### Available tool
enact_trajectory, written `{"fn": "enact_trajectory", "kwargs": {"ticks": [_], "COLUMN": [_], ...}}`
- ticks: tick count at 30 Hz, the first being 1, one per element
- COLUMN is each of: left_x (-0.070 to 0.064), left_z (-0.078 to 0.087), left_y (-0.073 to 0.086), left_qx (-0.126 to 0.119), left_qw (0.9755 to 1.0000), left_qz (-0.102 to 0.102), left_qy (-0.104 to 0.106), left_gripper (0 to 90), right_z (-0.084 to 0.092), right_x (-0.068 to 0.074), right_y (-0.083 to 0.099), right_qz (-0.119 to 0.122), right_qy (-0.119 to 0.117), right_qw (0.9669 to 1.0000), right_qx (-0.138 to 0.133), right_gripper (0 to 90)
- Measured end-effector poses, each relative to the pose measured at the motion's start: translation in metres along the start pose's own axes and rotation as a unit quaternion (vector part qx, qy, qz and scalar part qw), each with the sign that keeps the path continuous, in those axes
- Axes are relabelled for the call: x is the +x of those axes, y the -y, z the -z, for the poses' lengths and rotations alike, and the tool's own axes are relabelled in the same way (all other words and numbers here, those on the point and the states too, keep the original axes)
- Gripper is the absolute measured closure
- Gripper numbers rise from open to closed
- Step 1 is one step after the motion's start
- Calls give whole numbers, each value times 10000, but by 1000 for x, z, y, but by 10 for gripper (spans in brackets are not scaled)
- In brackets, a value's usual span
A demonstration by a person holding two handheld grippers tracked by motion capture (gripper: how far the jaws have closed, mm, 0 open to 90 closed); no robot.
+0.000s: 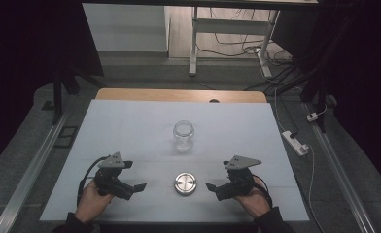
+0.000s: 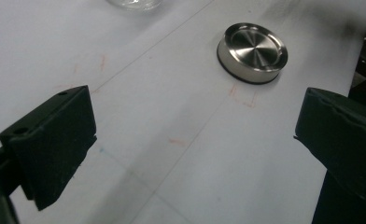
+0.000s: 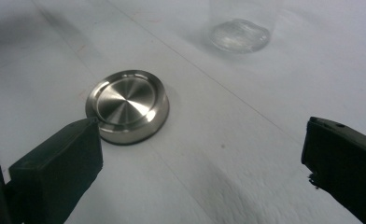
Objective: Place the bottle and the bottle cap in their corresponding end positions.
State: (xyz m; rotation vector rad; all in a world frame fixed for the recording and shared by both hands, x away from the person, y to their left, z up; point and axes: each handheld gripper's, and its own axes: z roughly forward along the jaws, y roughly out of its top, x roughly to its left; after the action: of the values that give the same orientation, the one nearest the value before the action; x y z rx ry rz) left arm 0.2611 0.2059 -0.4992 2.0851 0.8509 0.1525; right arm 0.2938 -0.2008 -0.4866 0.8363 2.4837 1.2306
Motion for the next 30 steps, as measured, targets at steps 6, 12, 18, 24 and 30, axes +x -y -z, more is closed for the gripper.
{"fn": "enact_trajectory", "kwargs": {"ticks": [6,12,18,24,30], "left_x": [-1,-1,1,3,4], "left_z": [11,24,36,48,58], "left_y": [13,25,40,55,69], "left_qx": [6,-41,-62,-113,-103], "left_qw": [9999,9992,9980,9963,9944], "left_qz": [89,216,377,590,734], "left_qy": [-138,-330,-513,-614,-754], "left_gripper": [0,0,0,0,0], "right_z": [14,28,41,51,61], "right_x": [-7,-13,-16,-18,-20], "right_y": [10,21,31,42,52], "right_qz": [-146,-260,-374,-475,-588], "right_qy": [177,356,508,661,767], "right_qw": [9997,9990,9980,9967,9953], "right_qx": [-29,-53,-47,-6,71], "right_gripper": [0,0,0,0,0]}}
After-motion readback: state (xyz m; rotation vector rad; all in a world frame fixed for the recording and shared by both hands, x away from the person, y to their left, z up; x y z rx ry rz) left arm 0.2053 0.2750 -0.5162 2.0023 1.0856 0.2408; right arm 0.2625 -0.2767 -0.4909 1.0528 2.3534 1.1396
